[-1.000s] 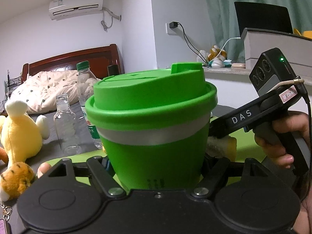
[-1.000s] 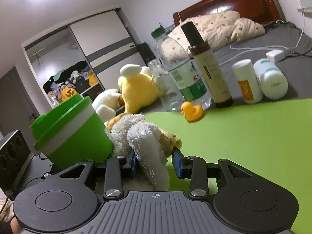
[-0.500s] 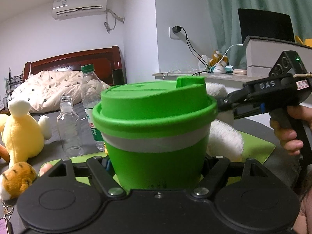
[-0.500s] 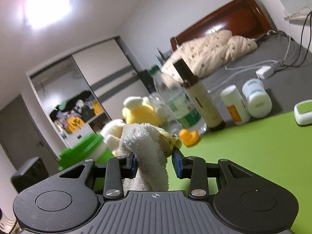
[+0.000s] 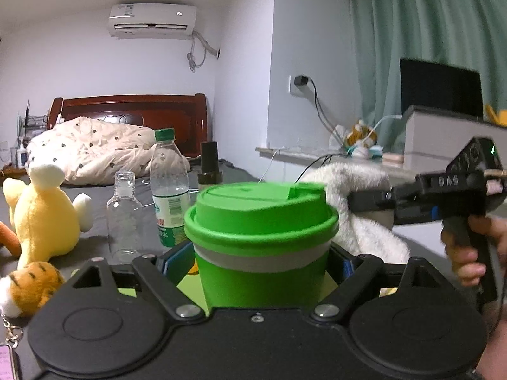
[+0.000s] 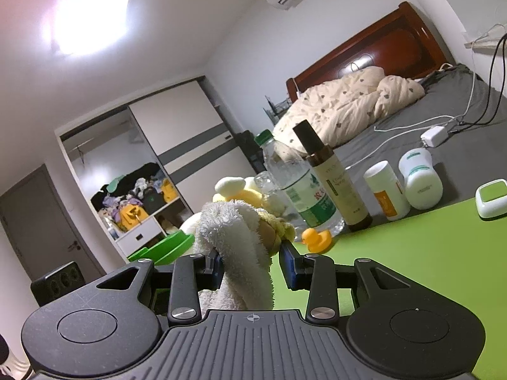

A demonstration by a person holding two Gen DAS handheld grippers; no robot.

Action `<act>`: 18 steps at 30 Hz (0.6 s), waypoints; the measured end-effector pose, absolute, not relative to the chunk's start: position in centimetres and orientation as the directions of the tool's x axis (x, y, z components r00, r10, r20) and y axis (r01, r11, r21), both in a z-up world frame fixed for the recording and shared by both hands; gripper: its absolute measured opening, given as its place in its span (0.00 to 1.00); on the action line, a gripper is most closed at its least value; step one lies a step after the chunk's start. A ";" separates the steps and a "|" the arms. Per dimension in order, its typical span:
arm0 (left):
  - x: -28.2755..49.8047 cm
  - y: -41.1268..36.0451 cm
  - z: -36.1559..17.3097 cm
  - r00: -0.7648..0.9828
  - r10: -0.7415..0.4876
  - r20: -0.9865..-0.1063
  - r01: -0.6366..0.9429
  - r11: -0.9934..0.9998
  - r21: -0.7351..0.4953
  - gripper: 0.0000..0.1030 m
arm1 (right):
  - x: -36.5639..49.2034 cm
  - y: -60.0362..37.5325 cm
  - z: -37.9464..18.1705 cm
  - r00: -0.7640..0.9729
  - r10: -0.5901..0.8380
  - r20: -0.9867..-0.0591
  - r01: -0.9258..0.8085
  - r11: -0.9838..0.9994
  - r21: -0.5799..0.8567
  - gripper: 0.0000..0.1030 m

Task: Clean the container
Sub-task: 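Wipe the towel against the green cup while the left gripper holds the cup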

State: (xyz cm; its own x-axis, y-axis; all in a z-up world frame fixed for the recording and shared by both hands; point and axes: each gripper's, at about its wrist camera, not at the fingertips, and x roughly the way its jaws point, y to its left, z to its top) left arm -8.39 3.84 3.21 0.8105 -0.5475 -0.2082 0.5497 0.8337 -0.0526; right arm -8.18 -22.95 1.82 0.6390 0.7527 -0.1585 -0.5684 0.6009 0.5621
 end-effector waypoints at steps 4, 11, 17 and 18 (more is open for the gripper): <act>-8.3 4.1 3.5 0.813 -0.548 -0.197 0.546 0.835 -0.069 0.79 | -8.2 -22.4 2.0 0.623 0.767 -0.155 -0.580 0.586 0.566 0.36; -8.0 4.2 3.5 0.816 -0.544 -0.195 0.538 0.838 -0.087 0.78 | -8.0 -21.1 2.0 0.601 0.779 -0.176 -0.590 0.582 0.560 0.36; -8.0 3.9 3.5 0.823 -0.534 -0.194 0.532 0.844 -0.066 0.78 | -7.5 -19.5 1.6 0.595 0.762 -0.256 -0.577 0.626 0.524 0.36; -8.0 4.0 3.5 0.824 -0.532 -0.194 0.530 0.845 -0.064 0.78 | -7.4 -19.2 1.5 0.593 0.759 -0.269 -0.575 0.634 0.518 0.36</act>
